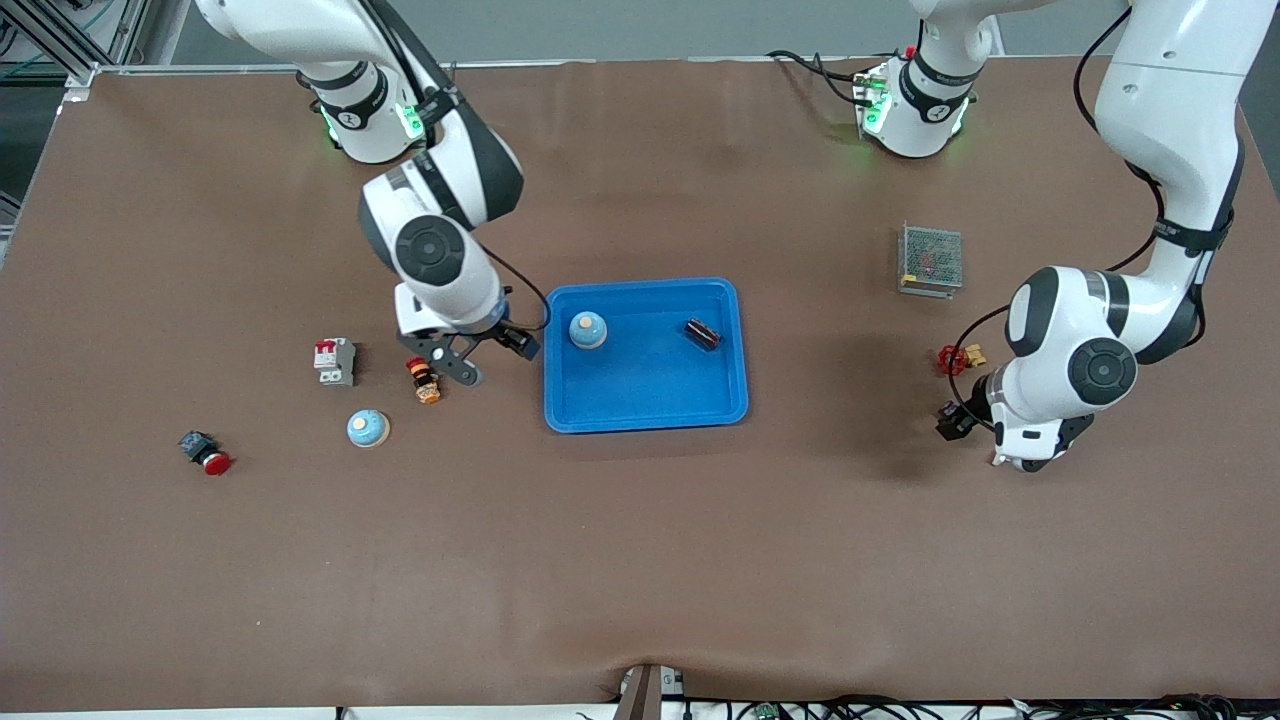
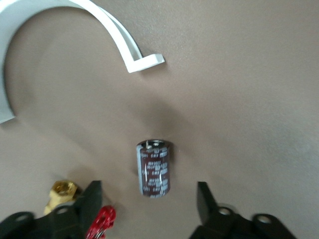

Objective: Place electrolytic capacitor and blue bell in tray
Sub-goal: 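Move the right gripper to the second bell, the left to a capacitor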

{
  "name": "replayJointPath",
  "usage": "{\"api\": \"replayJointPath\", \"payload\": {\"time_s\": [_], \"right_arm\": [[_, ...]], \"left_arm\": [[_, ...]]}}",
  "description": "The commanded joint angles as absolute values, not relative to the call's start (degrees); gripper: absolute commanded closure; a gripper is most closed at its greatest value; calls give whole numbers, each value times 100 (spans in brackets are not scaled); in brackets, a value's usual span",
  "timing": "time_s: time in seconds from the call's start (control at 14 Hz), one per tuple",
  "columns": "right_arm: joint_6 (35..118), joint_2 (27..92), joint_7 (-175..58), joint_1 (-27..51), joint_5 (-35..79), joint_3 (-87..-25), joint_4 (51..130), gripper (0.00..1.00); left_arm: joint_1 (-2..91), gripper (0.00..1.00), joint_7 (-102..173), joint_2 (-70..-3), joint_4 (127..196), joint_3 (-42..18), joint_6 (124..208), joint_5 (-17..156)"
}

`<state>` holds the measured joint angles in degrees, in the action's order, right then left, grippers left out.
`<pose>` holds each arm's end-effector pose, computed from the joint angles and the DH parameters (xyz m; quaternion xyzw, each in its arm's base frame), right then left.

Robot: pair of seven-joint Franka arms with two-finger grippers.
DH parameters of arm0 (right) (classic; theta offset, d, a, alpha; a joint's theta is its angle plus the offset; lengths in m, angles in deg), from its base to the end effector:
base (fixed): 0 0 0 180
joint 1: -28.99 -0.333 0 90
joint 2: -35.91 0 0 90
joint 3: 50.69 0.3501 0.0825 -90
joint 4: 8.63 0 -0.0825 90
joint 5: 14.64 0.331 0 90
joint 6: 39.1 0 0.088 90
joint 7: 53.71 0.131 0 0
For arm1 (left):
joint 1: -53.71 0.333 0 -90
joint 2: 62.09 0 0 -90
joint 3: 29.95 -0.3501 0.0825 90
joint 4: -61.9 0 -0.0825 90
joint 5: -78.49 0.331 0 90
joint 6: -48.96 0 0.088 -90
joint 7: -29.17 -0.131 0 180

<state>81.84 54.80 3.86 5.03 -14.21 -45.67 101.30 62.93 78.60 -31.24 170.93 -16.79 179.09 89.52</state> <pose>0.5001 0.2739 0.3532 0.9658 -0.2497 -0.0615 0.0340 0.5924 -0.0229 0.2543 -0.9399 -0.3330 0.0629 0.0417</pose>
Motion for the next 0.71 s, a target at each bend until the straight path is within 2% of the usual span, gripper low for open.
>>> {"api": "replayJointPath", "payload": {"time_s": [0.0, 0.28, 0.5, 0.57, 0.64], "right_arm": [[8463, 5033, -613, 946, -1508, -4489, 10710, 0], [9816, 4865, -1556, 1543, -1911, -4489, 11756, 0], [10046, 4918, -1723, 1799, -2377, -4489, 11811, 0], [10064, 4918, -1915, 1852, -2396, -4489, 11811, 0], [10125, 4918, -2152, 1957, -2396, -4489, 11811, 0]], "left_arm": [[6320, 27, 7848, -2957, 17063, -1642, 18123, 9071], [6311, 53, 7847, -2860, 17063, -1668, 18150, 9281], [6276, 94, 7891, -2842, 17054, -1659, 18150, 9317], [6232, 100, 7935, -2851, 17045, -1659, 18150, 9317], [6206, 100, 7996, -2860, 17028, -1651, 18142, 9317]]}}
